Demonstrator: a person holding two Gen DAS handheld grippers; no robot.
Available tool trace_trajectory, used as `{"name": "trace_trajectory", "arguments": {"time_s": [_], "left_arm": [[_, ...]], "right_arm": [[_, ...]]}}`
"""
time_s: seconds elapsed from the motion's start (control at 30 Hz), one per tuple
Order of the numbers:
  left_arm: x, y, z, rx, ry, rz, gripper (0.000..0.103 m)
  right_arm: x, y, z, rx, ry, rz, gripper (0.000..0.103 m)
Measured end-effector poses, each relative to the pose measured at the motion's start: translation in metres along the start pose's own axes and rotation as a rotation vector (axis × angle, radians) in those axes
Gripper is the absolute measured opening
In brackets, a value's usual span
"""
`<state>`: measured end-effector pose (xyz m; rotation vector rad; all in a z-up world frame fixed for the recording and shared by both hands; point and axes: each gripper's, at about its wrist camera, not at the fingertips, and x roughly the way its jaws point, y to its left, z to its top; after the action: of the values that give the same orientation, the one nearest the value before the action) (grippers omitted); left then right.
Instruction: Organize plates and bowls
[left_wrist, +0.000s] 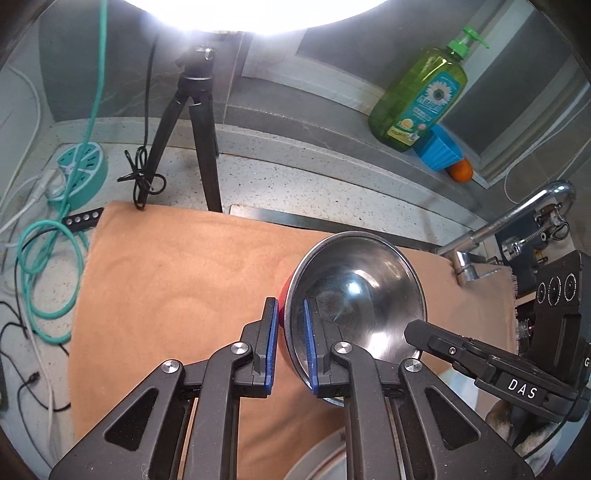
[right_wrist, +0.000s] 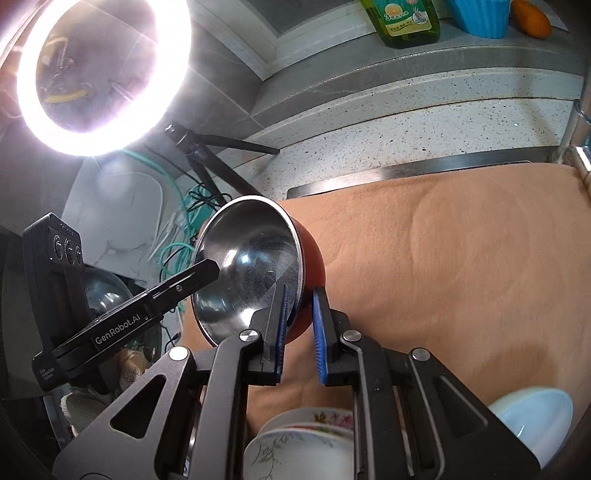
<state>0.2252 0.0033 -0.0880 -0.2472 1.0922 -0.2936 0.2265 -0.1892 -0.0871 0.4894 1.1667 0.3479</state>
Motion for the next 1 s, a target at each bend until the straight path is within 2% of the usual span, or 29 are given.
{"name": "trace_trajectory", "arguments": {"time_s": [0.53, 1.0], "left_arm": [[-0.064, 0.008, -0.067, -0.017, -0.056, 0.005, 0.012], [-0.1, 0.055, -0.118, -0.104, -0.072, 0.065, 0.012]], "right_arm": [[-0.038, 0.04, -0.069, -0.086, 0.023, 0.045, 0.013], [-0.008, 0.091, -0.121, -0.217, 0.122, 0.08, 0.013]]}}
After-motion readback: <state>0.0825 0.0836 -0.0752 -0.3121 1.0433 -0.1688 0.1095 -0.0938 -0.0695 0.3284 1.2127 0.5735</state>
